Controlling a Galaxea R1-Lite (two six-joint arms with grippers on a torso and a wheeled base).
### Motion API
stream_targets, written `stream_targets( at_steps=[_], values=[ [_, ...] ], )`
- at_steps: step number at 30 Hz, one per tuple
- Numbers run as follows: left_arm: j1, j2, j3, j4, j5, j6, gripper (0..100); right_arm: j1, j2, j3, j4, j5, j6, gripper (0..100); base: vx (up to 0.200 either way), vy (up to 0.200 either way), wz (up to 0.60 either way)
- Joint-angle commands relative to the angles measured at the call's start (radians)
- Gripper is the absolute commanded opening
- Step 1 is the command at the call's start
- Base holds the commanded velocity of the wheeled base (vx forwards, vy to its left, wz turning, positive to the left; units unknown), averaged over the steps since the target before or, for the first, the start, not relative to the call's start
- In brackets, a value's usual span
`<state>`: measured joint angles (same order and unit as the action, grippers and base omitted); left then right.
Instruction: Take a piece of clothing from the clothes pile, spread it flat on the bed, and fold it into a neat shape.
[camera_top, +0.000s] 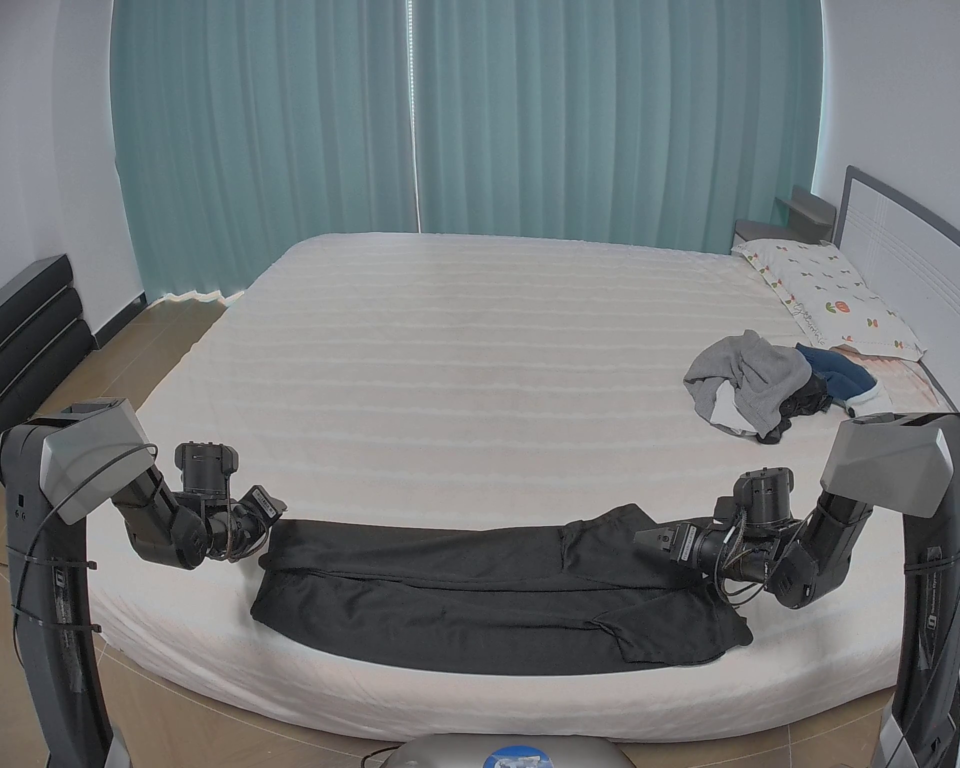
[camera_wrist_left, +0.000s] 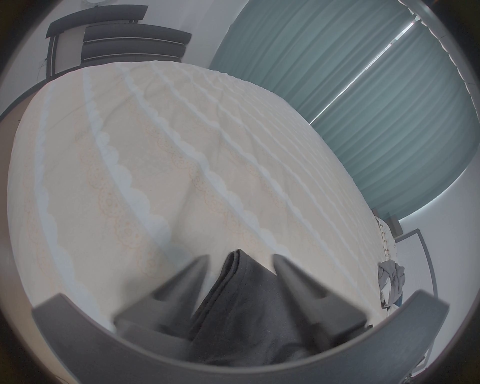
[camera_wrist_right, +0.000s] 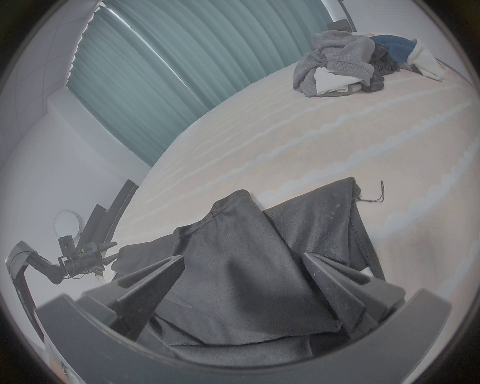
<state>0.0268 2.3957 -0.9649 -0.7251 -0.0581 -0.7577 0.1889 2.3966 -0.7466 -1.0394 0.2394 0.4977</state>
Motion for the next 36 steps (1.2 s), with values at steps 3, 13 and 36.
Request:
stream_targets(
  at_steps=[3,13,36],
  values=[
    [0.001,0.000,0.002,-0.004,0.000,0.001,100,-0.002,0.024,-0.030,0.012,0.000,-0.022,100,0.000,0.000,0.00],
    [0.001,0.000,0.002,-0.004,0.000,0.001,100,-0.025,-0.045,0.035,0.027,0.012,-0.047,0,0.000,0.000,0.00],
    [0.002,-0.004,0.003,-0.004,0.000,0.000,100,-0.074,-0.100,0.247,-0.036,0.092,-0.099,0,0.000,0.000,0.00]
  ],
)
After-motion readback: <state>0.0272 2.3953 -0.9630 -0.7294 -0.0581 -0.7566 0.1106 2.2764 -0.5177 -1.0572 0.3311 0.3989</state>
